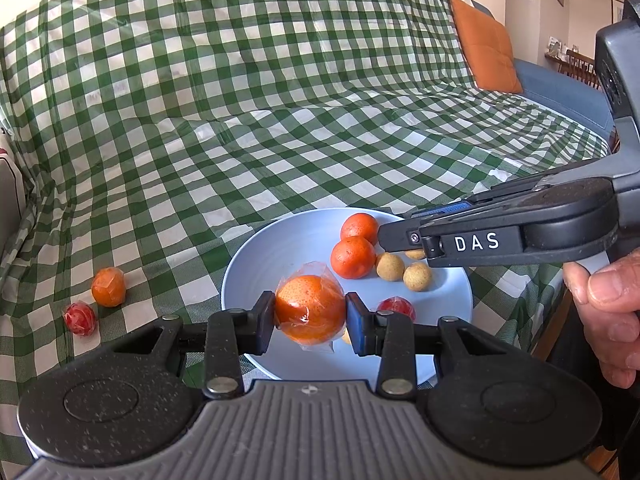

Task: Organize fruits
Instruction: 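Open the left tool to drop the tangerine while the right tool releases the yellow-brown fruit, then move both tools from the plate to the red fruit and tangerine beside it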

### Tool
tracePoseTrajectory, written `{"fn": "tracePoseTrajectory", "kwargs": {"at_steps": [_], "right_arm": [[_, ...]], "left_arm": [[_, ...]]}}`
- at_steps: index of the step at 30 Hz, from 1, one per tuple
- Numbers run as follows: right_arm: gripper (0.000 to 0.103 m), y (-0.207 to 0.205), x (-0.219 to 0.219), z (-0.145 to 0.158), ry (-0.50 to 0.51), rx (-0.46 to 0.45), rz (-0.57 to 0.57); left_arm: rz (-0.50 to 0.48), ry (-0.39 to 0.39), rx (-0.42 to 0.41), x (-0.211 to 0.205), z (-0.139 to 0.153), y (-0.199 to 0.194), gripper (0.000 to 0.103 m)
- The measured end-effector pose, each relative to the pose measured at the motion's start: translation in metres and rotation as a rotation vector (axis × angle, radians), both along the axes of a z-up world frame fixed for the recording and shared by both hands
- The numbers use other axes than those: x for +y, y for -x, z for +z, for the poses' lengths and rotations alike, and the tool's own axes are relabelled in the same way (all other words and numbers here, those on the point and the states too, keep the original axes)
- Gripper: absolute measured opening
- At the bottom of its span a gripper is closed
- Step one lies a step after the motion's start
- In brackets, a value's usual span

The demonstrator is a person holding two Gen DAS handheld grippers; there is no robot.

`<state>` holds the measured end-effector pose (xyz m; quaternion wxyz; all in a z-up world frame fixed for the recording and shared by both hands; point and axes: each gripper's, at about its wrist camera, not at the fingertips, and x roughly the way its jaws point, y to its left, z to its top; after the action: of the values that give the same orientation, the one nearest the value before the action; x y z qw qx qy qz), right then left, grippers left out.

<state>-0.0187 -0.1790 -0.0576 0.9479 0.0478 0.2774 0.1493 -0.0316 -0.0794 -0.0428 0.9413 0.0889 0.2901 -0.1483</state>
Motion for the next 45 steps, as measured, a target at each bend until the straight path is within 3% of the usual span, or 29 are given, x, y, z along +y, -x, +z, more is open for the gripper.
{"fn": "tracePoseTrajectory", "kwargs": {"at_steps": [25, 30, 34, 40, 45], "right_arm": [[0.030, 0.002, 0.002, -0.002, 0.002, 0.002, 0.000], [0.030, 0.002, 0.003, -0.004, 0.006, 0.011, -0.006], [0.039, 0.000, 0.001, -0.005, 0.006, 0.016, -0.012], [0.040, -0.001, -0.002, -0.003, -0.002, 0.018, -0.017], [0.040, 0.000, -0.003, -0.002, -0.008, 0.019, -0.018]], "left_arm": [[0.002, -0.001, 0.001, -0.001, 0.000, 0.000, 0.041], [-0.001, -0.003, 0.006, -0.001, 0.001, 0.000, 0.045], [0.002, -0.002, 0.005, 0.000, 0.001, -0.002, 0.045], [0.007, 0.006, -0.002, 0.005, 0.003, -0.002, 0.045], [0.013, 0.036, -0.011, 0.013, 0.008, 0.001, 0.029]]}}
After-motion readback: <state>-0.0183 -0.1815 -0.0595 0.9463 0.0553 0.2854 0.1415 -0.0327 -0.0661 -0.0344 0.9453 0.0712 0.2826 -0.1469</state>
